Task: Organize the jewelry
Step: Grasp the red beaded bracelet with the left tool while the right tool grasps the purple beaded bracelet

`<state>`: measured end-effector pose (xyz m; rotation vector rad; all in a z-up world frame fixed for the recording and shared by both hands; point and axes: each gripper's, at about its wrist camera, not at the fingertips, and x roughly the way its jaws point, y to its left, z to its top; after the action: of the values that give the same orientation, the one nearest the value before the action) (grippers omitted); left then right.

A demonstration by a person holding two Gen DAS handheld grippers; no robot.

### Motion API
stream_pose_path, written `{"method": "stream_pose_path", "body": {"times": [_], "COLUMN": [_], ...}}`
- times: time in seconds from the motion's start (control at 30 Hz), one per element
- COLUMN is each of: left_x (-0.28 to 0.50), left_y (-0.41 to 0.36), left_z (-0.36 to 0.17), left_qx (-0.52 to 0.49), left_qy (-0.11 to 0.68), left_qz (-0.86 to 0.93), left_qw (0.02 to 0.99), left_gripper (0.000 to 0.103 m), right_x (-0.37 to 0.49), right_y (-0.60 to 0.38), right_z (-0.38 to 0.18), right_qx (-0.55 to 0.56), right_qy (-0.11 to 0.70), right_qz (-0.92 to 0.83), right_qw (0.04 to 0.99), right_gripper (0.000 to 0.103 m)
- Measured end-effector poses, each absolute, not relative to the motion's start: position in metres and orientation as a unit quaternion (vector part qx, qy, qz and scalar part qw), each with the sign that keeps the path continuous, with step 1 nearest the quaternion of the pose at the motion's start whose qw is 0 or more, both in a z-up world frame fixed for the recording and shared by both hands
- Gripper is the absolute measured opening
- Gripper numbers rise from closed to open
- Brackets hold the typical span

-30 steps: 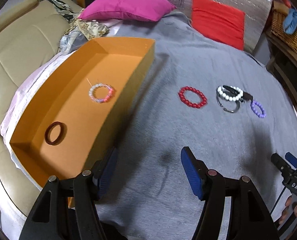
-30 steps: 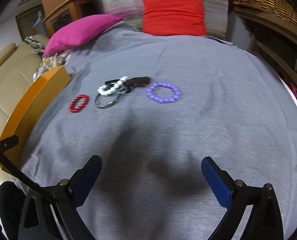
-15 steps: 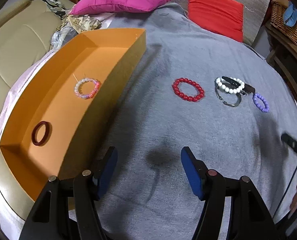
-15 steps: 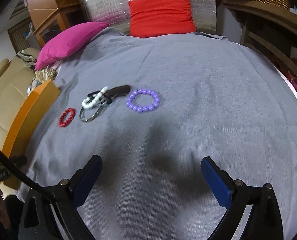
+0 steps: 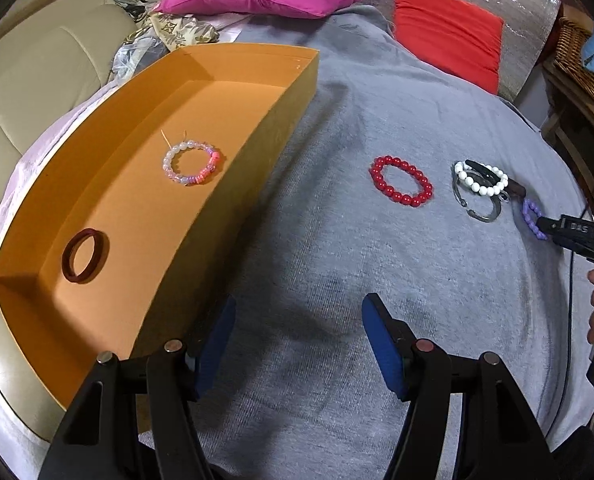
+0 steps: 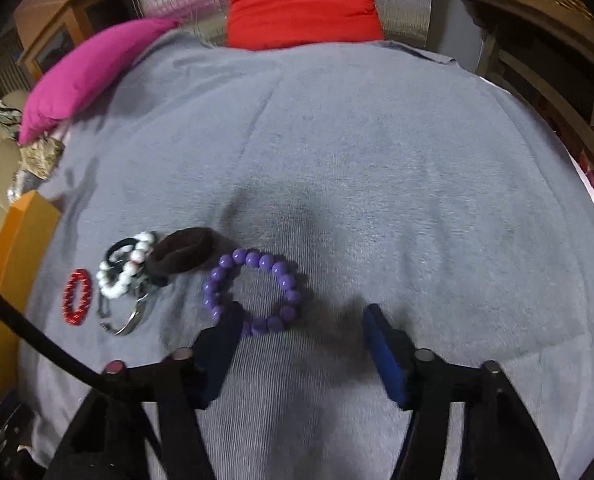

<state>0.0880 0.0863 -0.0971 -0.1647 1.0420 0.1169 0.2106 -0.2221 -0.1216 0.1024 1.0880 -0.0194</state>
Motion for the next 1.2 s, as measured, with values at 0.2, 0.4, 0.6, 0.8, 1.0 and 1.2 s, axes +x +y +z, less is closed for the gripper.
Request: {"method": "stream_pose_path", "body": {"times": [0.2,0.4,0.6,0.8,1.0,1.2], "left_x": [0.106,0.152,0.215,0.247,0.259,0.255], "left_y": [0.076,0.057,0.039,0.026,0.015,0.005], "left_z": [-0.093,-0.092,-0.105,-0.126,-0.131,-0.127], "left_qx": [-0.066,-0.064,-0.049,-0.009,0.015,0.02], "left_qy": [0.493,0.501,0.532,0.566,0.571,0.565], "left_qz": [0.046,0.018,0.002,-0.005,-0.008,-0.032], "left_qw": [0.866,0.863,0.845,0.824,0.82,0.824], "left_gripper": [0.067,0.067,0.067,0.066,0.016,0.009], "right_x": [0.217,0.194,0.18,0.177,0.18,0.175], "right_y": [-0.215,-0.242,-0.263,-0.269,-0.269,-0.274], "right_z": [-0.119,-0.12,-0.127,-0.129,-0.132,-0.127], "right_qx": [0.019,0.037,0.054,0.056,0.055,0.058], "right_qy": [0.52,0.514,0.51,0.502,0.499,0.499], "right_qz": [-0.017,-0.021,-0.021,-0.014,-0.009,-0.005], "right_qw": [0.854,0.857,0.858,0.863,0.865,0.865], "right_gripper": [0.01,0.01,0.01,0.01,0.01,0.01]}}
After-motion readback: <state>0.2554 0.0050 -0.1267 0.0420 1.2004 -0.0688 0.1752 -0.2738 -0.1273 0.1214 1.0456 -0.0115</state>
